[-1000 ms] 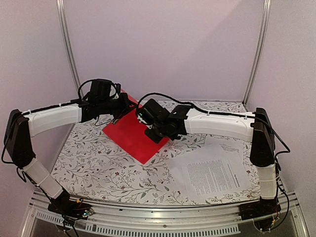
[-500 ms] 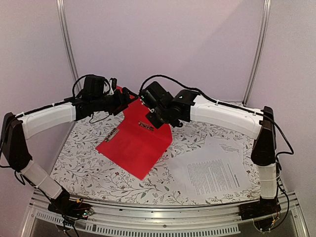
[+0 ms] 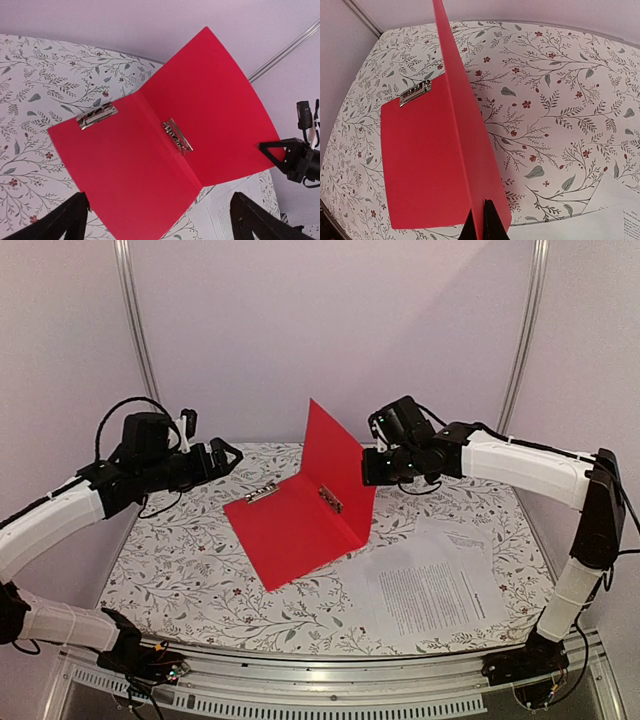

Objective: Put the files into the folder
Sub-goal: Open the folder at the center of the board, then adjust the folder at the center of the board, then move the folder to the center of the board, then hold the spring clip on the folder at the center of the board.

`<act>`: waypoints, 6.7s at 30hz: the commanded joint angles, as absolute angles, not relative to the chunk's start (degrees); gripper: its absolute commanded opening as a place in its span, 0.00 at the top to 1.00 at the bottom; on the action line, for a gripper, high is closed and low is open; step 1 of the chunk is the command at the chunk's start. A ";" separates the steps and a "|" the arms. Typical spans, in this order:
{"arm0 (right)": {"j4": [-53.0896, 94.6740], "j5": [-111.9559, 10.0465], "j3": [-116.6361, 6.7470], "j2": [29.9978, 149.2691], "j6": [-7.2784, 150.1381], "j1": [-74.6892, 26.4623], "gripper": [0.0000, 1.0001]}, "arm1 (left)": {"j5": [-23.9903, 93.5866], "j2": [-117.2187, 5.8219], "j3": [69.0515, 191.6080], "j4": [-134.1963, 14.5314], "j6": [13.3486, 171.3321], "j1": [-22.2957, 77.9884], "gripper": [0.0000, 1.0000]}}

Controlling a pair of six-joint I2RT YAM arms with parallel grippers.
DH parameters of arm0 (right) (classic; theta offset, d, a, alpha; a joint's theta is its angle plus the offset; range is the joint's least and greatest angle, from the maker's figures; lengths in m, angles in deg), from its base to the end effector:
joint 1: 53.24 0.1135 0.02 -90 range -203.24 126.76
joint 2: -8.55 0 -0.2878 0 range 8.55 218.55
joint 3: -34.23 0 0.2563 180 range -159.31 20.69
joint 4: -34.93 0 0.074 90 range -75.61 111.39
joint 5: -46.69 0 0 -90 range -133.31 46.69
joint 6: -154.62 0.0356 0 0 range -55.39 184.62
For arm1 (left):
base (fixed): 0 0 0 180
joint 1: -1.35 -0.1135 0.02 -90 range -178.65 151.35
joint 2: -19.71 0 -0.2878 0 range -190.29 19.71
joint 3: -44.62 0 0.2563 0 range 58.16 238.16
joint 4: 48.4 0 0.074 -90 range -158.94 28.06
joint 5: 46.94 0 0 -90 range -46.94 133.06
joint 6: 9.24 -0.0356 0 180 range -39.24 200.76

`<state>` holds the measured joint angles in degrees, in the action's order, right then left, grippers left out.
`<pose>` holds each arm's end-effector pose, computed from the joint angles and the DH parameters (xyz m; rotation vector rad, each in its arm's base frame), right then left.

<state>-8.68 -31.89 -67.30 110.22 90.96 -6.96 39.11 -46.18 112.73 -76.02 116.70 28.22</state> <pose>0.2907 0.2937 0.3194 -0.3079 2.3307 0.4047 0.2286 -0.1186 0.3391 -0.1203 2.0946 -0.7527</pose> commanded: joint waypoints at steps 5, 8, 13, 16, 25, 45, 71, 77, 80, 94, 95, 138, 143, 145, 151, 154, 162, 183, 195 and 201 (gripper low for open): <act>9.18 -43.71 -52.11 103.27 110.45 -11.95 1.00 | 44.41 -45.66 108.77 -78.70 114.03 28.47 0.00; 13.91 -46.44 -46.79 100.73 115.50 -12.01 1.00 | 44.07 -47.74 108.20 -77.49 114.19 28.51 0.00; 17.73 -50.98 -41.61 99.29 119.29 -12.01 1.00 | 43.85 -50.59 108.30 -76.34 113.97 28.80 0.00; 20.38 -52.19 -36.54 96.65 122.18 -11.58 1.00 | 44.13 -51.52 108.56 -75.80 113.32 28.88 0.00; 12.96 -46.29 -22.29 80.53 125.90 -8.51 1.00 | 45.89 -56.80 109.97 -74.61 107.12 29.90 0.00; -22.65 -29.39 -18.47 60.82 120.60 -10.33 0.57 | 45.27 -70.95 115.84 -72.48 105.10 33.64 0.01; -40.06 -17.31 -49.35 94.53 91.35 -13.61 0.10 | 37.99 -82.05 126.61 -69.22 102.91 39.59 0.03; -44.76 -15.01 -49.93 100.08 88.40 -15.06 0.09 | 34.22 -86.30 127.01 -63.58 102.25 46.03 0.04; -46.43 -13.00 -51.28 103.73 87.52 -15.08 0.08 | 34.74 -88.74 127.99 -63.47 101.89 48.56 0.04; -41.68 -18.39 -62.52 116.63 75.97 -15.02 0.10 | 41.80 -89.99 130.77 -68.56 98.46 49.64 0.04; -41.45 -18.90 -63.45 118.53 75.36 -15.13 0.10 | 42.69 -89.98 131.02 -69.21 98.06 49.60 0.05; -38.24 -37.78 -59.76 124.47 57.55 -15.82 0.29 | 47.86 -82.52 109.45 -79.82 97.14 66.70 0.24; -39.56 -36.48 -60.38 124.31 55.24 -15.83 0.29 | 43.91 -78.86 108.41 -80.45 96.49 67.09 0.25; -39.59 -35.72 -61.10 124.35 54.66 -15.80 0.29 | 44.33 -77.31 108.62 -80.63 95.46 66.97 0.25; -36.43 -39.43 -64.65 123.31 54.07 -15.81 0.28 | 47.26 -74.19 112.13 -79.97 94.65 61.82 0.19; -32.65 -43.44 -67.18 121.82 54.54 -15.80 0.26 | 47.65 -72.95 114.14 -77.96 95.72 57.22 0.17; -19.26 -56.56 -73.69 123.20 54.61 -15.80 0.22 | 41.44 -76.73 119.19 -72.35 102.99 43.09 0.19; -13.81 -65.04 -94.09 145.05 52.47 -15.40 0.31 | 29.57 -101.75 140.11 -72.94 109.48 31.32 0.50; -16.07 -68.05 -98.71 149.47 48.94 -15.75 0.36 | 21.37 -105.51 143.20 -72.74 112.99 29.74 0.54; -21.74 -68.87 -106.11 153.10 47.33 -15.84 0.36 | 20.46 -105.73 143.62 -73.20 113.56 29.81 0.57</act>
<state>-16.70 -67.32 -101.74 149.91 49.04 -15.77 22.37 -104.49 142.23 -72.96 112.66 30.19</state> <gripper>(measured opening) 0.640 0.437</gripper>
